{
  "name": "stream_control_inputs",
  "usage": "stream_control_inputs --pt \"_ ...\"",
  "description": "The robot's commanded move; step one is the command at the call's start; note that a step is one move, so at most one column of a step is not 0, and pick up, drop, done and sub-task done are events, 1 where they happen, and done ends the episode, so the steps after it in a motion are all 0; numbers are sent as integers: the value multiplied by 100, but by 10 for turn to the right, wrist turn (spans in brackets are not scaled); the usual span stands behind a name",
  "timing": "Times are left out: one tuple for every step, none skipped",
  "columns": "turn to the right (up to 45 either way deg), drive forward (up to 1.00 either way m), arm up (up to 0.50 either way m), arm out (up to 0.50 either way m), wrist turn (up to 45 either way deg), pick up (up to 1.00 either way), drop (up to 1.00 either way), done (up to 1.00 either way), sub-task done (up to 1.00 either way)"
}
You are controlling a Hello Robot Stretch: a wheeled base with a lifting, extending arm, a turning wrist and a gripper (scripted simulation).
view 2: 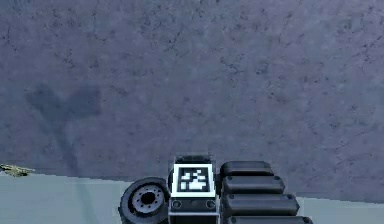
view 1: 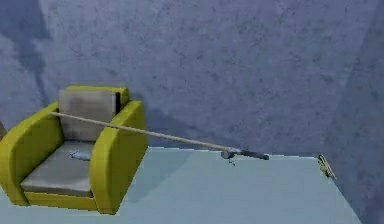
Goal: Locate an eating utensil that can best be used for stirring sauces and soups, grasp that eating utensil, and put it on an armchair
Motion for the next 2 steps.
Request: stream_control_inputs --pt "0 100 0 0 0 0 0 0 0" --pt "60 0 0 0 0 0 0 0 0"
